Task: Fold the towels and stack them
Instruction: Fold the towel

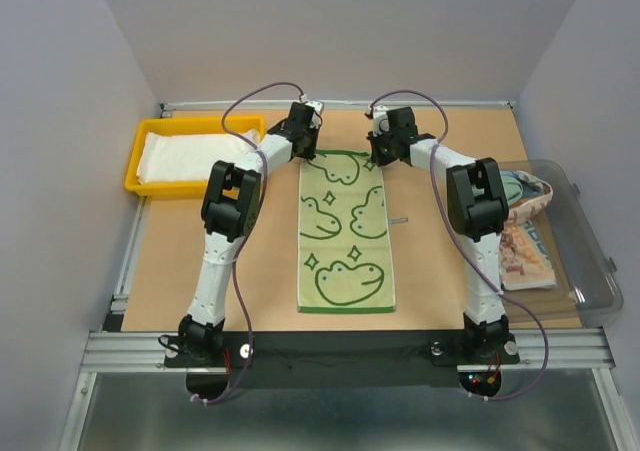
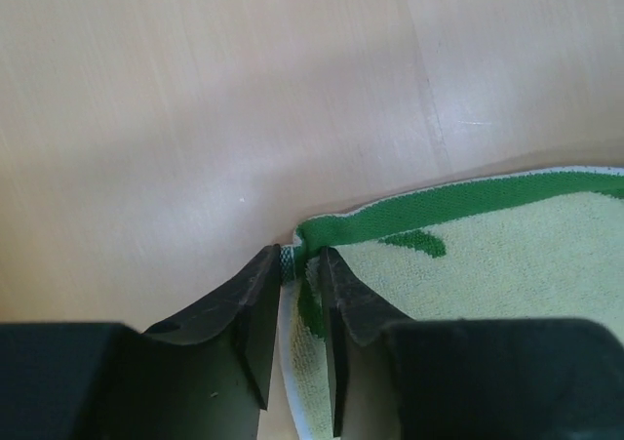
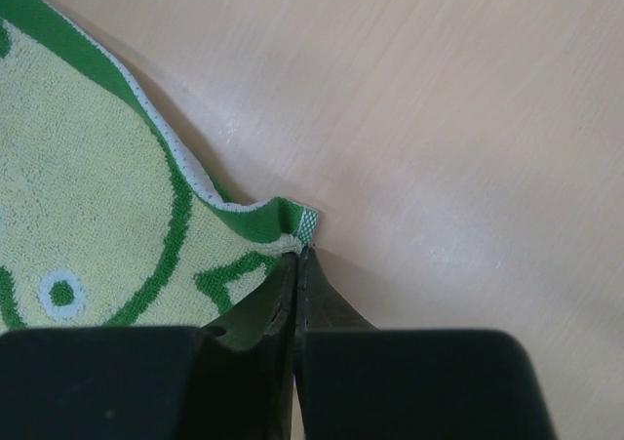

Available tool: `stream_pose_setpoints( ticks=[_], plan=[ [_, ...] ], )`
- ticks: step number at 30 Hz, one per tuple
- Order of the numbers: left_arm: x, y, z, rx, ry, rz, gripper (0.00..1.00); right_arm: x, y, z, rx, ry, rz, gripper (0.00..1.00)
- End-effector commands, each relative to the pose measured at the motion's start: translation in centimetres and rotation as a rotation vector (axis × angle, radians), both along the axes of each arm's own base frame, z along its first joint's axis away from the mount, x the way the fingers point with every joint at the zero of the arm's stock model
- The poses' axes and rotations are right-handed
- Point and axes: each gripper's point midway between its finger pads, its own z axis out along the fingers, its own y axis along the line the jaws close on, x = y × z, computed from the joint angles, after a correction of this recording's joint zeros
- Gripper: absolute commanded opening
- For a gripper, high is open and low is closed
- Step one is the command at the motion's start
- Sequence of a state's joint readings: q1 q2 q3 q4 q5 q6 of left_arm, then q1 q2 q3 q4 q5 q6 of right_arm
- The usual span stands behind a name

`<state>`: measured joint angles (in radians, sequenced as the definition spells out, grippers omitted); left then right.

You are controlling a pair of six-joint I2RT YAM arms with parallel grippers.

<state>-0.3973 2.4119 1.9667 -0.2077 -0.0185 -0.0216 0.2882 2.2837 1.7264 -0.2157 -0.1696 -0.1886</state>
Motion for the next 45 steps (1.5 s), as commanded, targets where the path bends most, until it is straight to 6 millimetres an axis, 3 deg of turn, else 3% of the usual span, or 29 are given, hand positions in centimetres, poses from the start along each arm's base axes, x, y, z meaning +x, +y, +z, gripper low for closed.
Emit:
stream_pose_setpoints(
  ticks=[1,5,9,10,13,17,23,28,36,37,38,40,41,43,45],
  plan=[
    [-1.3,0.7,-3.0,0.035,0.099,-0.008,0.23,-2.9,-1.2,-3.0,-0.058,0.128,0.010,0.00],
    [-1.1,0.9,-2.5,0.038,0.087,-0.013,0.00,-1.9,-0.9,-1.9,-0.048,0.099,0.003,0.01],
    [0.9,1.5,1.5,0.031,-0.017,-0.003,0.00,0.7,-1.5,0.6,-0.072,0.015,-0.059,0.01],
    [1.8,2.2,3.5,0.020,-0.061,0.008,0.00,1.3,-1.7,1.2,-0.079,-0.006,-0.075,0.00],
    [3.5,2.9,7.1,-0.004,-0.143,0.021,0.00,3.2,-2.3,3.0,-0.105,-0.074,-0.113,0.01],
    [5.9,3.3,12.1,-0.044,-0.268,0.023,0.00,6.7,-2.8,8.0,-0.108,-0.208,-0.190,0.00],
    [6.3,2.8,14.8,-0.095,-0.344,-0.007,0.00,7.9,-2.7,10.9,-0.081,-0.275,-0.216,0.00],
    [4.5,2.3,16.0,-0.144,-0.334,-0.031,0.00,5.7,-2.5,12.1,-0.056,-0.263,-0.177,0.00],
    [-2.1,1.9,18.0,-0.258,-0.274,-0.077,0.00,-0.1,-2.3,13.6,0.014,-0.214,-0.120,0.01],
    [-3.0,2.0,19.5,-0.271,-0.291,-0.076,0.00,-0.8,-2.1,13.9,0.030,-0.208,-0.108,0.00],
    [-4.1,2.0,17.9,-0.275,-0.248,-0.074,0.00,-2.1,-2.3,13.5,0.036,-0.189,-0.107,0.00],
    [-5.8,2.1,18.6,-0.296,-0.242,-0.079,0.00,-3.6,-2.2,13.5,0.053,-0.169,-0.096,0.00],
    [-7.2,2.0,17.0,-0.298,-0.196,-0.086,0.00,-4.5,-2.2,14.5,0.075,-0.176,-0.098,0.01],
    [-9.4,1.8,15.9,-0.315,-0.153,-0.089,0.00,-6.7,-2.2,12.9,0.087,-0.121,-0.088,0.00],
    [-10.9,1.6,15.2,-0.325,-0.121,-0.092,0.00,-8.1,-2.1,13.8,0.119,-0.120,-0.093,0.01]
  ],
)
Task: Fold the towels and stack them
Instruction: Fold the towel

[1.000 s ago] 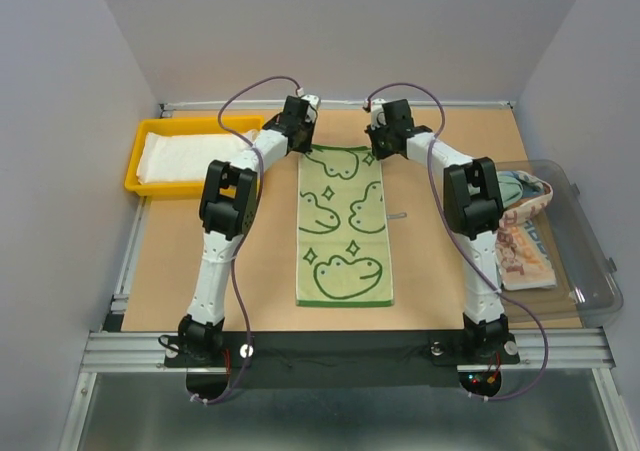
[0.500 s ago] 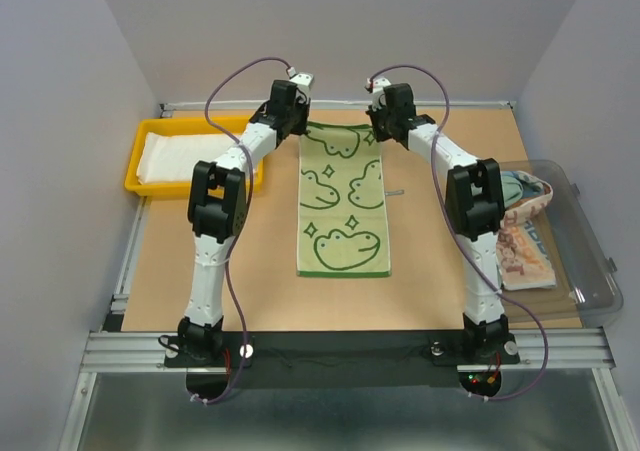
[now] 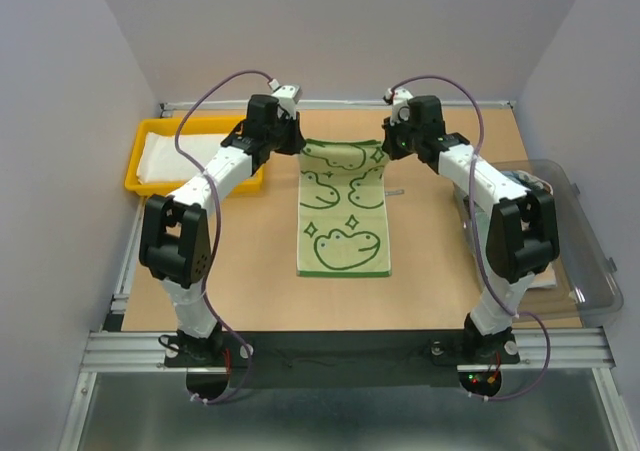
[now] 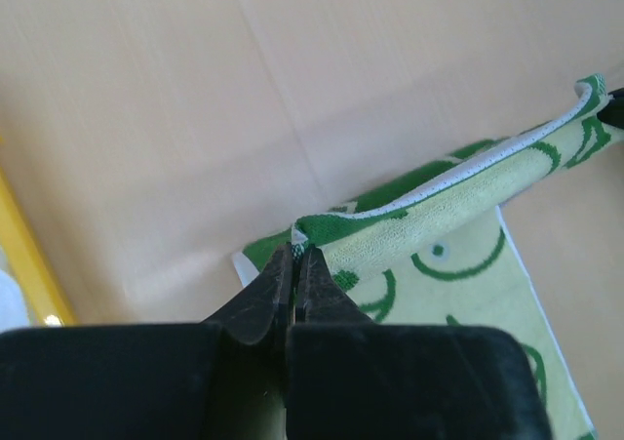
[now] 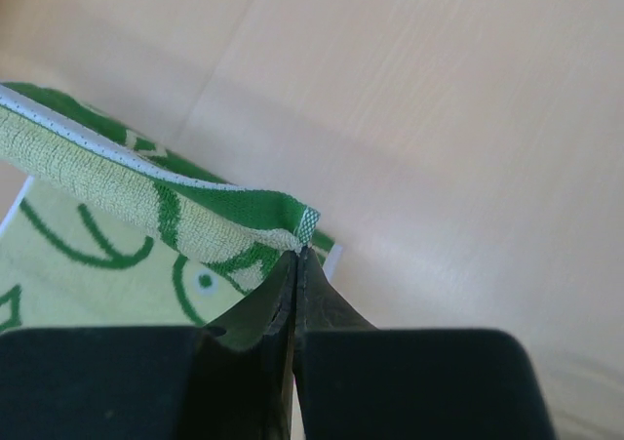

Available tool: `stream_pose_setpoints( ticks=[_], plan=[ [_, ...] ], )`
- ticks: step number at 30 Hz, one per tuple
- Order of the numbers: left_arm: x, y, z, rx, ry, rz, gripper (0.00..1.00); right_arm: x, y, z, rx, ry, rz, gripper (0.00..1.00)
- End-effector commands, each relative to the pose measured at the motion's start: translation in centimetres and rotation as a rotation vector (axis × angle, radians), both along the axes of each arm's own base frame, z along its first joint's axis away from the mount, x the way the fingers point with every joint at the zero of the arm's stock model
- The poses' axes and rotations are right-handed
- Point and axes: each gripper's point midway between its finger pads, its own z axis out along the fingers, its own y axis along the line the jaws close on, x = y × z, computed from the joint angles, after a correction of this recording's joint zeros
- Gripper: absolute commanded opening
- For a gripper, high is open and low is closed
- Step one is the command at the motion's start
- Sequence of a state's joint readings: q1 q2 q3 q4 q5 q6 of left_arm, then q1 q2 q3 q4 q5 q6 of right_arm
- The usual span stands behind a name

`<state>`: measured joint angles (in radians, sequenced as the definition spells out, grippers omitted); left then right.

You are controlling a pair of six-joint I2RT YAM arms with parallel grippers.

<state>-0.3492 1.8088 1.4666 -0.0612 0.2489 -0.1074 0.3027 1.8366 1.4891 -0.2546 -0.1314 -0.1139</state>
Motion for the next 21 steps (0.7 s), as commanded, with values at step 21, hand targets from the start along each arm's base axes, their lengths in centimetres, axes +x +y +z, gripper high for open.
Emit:
stream_pose_setpoints(
  ticks=[21],
  plan=[
    [-10.2,1.8,-0.6,-0.068,0.106,0.048,0.00,-11.7,-0.3,-0.6,0.152,0.119,-0.001,0.00]
  ],
)
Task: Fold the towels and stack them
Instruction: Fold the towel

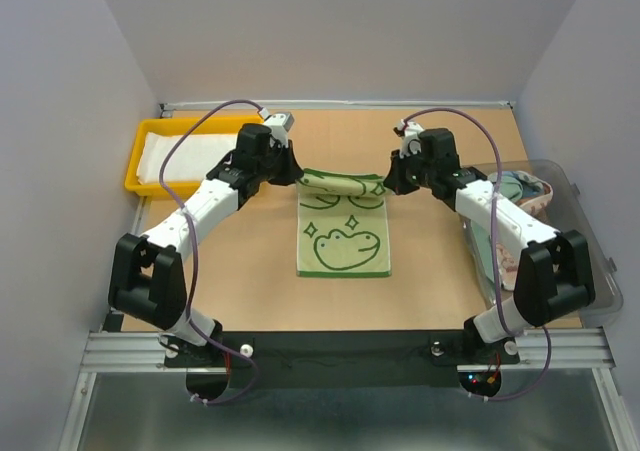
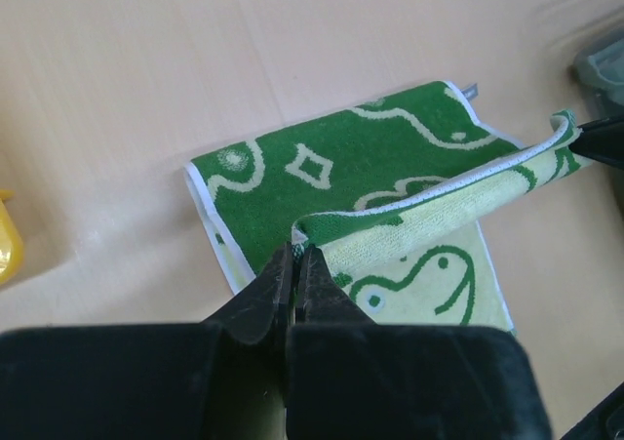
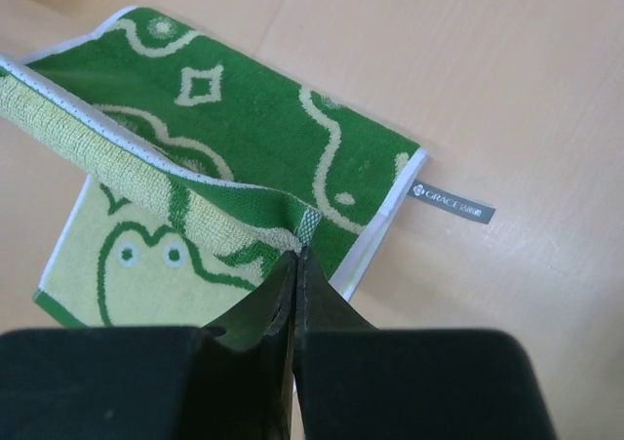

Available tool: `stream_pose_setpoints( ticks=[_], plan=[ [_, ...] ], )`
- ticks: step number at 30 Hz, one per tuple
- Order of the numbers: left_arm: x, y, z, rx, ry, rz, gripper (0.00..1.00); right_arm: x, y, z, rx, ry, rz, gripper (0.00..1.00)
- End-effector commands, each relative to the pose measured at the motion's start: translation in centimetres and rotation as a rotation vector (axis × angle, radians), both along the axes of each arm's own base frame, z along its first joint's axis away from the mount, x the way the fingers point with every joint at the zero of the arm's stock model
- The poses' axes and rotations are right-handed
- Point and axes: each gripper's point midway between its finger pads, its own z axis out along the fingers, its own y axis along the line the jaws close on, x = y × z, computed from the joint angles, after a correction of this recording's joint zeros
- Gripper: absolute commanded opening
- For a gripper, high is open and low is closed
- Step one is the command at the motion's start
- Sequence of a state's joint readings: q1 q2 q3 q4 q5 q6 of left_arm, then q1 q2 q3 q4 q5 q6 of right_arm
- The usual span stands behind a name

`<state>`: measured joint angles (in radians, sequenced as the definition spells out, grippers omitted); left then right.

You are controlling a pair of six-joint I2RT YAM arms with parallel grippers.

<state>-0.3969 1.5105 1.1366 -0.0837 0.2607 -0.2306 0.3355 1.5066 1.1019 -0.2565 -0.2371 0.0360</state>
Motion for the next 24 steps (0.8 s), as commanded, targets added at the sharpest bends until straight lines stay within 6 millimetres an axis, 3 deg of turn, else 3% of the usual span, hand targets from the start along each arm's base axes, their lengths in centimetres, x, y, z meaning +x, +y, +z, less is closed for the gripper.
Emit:
stream_pose_setpoints(
  ticks=[1,5,12,18,24],
  plan=[
    [-1.0,1.0,0.0,0.001,0.005,0.036,0.00,-1.1,-0.9,0.2,0.006,-0.002,-0.030,0.00],
    [-2.6,0.9,-1.4,-0.002,0.044,0.032,0.00,-2.6,-0.7,-0.4,0.022,0.030,-0.025,0.00],
    [-4.4,0.5,-1.9,-0.020,0.051,0.031,0.00,-4.2,-1.2,-1.3,0.031,0.056,-0.048,0.00],
    [-6.0,0.1,-4.3,-0.013,0.094,0.025,0.00,-6.4,-1.0,-3.9,0.044,0.145,-0.051,0.01],
    [-6.3,1.2,-7.5,0.041,0.138,0.078,0.00,-8.1,-0.9,-7.0,0.056,0.258,-0.070,0.00]
  ],
)
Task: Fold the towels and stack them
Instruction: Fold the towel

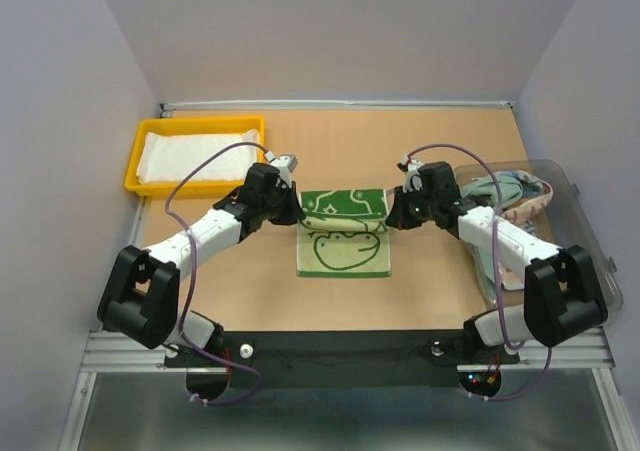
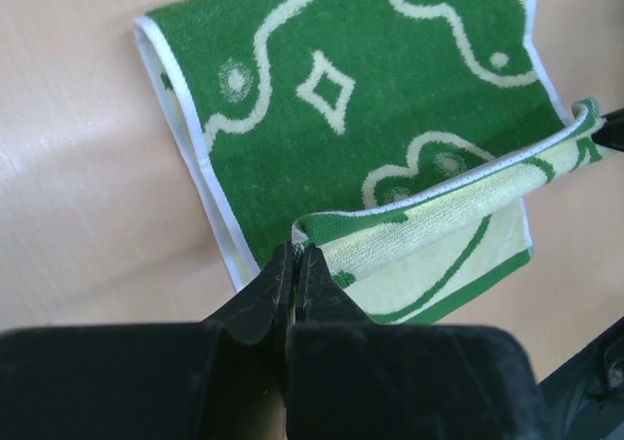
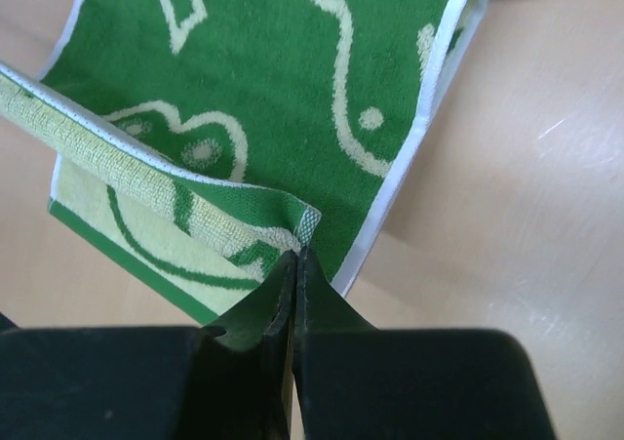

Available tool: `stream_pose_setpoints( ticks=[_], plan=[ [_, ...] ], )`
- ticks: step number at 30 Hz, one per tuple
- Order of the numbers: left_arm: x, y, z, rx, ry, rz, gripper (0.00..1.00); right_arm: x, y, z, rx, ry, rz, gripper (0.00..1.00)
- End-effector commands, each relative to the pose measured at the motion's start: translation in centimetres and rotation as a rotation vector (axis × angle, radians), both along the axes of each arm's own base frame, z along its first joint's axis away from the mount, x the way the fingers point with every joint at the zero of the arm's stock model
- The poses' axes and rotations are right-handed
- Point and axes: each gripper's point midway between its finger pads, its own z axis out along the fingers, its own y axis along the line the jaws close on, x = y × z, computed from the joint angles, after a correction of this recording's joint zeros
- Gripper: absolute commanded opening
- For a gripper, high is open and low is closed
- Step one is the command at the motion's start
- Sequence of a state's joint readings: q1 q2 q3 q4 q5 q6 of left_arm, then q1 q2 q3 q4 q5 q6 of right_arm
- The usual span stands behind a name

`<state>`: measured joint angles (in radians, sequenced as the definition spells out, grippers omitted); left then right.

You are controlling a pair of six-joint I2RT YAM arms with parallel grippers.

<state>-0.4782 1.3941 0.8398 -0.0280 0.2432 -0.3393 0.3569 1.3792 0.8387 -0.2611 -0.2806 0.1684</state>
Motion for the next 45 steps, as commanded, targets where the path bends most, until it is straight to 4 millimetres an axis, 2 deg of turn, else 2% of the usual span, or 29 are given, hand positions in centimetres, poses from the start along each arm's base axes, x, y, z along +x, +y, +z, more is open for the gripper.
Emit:
stream_pose_setpoints(
  ticks=[1,5,10,16,26,33,36,39,43,45],
  plan=[
    [1.3,1.7,-0.8,0.061,-0.031,0.086,0.00,-0.9,-0.3,-1.5,-0.003,0.060,-0.034,0.01],
    [2.6,2.1,1.4,0.086,-0.084,0.114,0.00,-0.8,-0.1,-1.3,0.001,0.058,-0.035,0.01],
    [3.0,2.3,1.8,0.113,-0.097,0.118,0.00,-1.1,-0.3,-1.8,-0.005,0.074,-0.049,0.01],
    [2.7,2.7,0.7,0.145,-0.082,0.113,0.00,-1.7,-0.7,-3.0,-0.024,0.103,-0.059,0.01],
    [1.1,1.8,-2.0,0.132,-0.029,0.097,0.00,-2.2,-1.7,-4.9,-0.079,0.134,-0.091,0.01],
    [-0.2,1.6,-3.9,0.133,0.022,0.098,0.00,-1.5,-1.8,-4.8,-0.086,0.124,-0.102,0.01],
    [-1.4,1.9,-5.2,0.137,0.064,0.109,0.00,-1.8,-1.5,-5.0,-0.073,0.138,-0.095,0.02],
    [-1.6,2.1,-5.8,0.131,0.065,0.126,0.00,-2.3,-1.2,-5.4,-0.058,0.168,-0.088,0.04],
    [-2.2,1.9,-6.0,0.124,0.079,0.114,0.10,-2.9,-1.0,-5.8,-0.041,0.196,-0.082,0.05],
    [-2.6,1.6,-5.5,0.110,0.074,0.106,0.21,-3.3,-0.8,-5.8,-0.024,0.208,-0.077,0.11]
  ],
)
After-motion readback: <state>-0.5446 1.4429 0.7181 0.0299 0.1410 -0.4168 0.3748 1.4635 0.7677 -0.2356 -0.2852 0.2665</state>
